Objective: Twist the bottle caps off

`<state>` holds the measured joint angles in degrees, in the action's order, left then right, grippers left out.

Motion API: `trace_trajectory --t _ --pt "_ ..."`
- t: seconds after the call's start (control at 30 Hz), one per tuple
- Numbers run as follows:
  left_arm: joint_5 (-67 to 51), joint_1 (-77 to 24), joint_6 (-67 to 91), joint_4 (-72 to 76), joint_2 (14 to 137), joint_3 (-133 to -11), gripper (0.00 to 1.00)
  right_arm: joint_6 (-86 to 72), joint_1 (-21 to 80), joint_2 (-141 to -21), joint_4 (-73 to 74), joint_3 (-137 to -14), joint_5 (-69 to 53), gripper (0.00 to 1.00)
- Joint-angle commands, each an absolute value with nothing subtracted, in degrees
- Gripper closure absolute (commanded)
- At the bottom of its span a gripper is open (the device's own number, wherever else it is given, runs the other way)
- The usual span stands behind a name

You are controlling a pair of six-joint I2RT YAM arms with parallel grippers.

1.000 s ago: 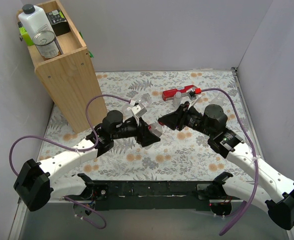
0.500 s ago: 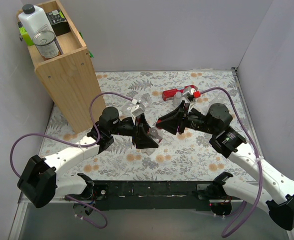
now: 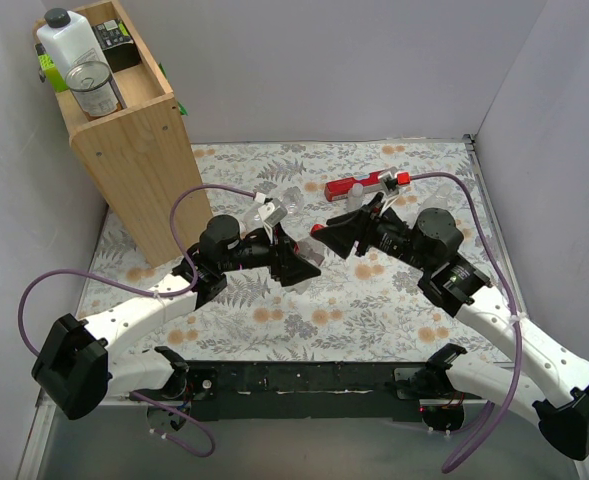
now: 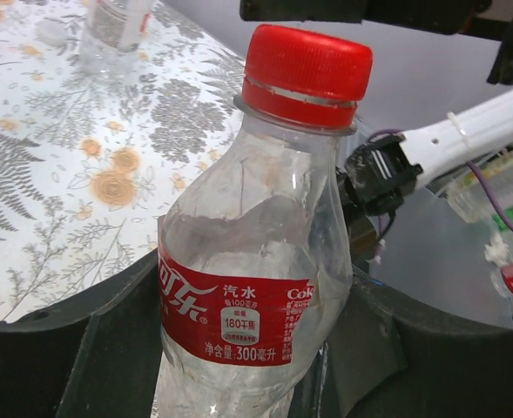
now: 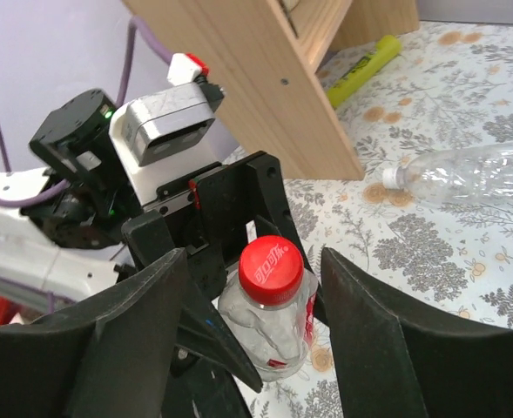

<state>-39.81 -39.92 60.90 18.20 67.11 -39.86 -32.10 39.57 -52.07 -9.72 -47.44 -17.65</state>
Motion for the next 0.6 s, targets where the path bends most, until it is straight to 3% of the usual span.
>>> trace_trajectory --t 0.0,0.17,0.57 --pt "-32.52 -40.78 60.64 16.44 65.39 -39.73 0.78 -36.47 40.95 -51.68 -15.56 -46.23 -9.76 0.29" --pt "-30.32 -41.40 60.03 15.29 65.30 -39.99 0.78 -36.91 43.50 -53.96 -15.29 -46.67 -4.93 0.29" --pt "-28.65 -42.19 58.80 13.71 64.86 -40.43 0.78 -36.91 46.14 -56.69 -14.94 -48.16 -1.67 0.44"
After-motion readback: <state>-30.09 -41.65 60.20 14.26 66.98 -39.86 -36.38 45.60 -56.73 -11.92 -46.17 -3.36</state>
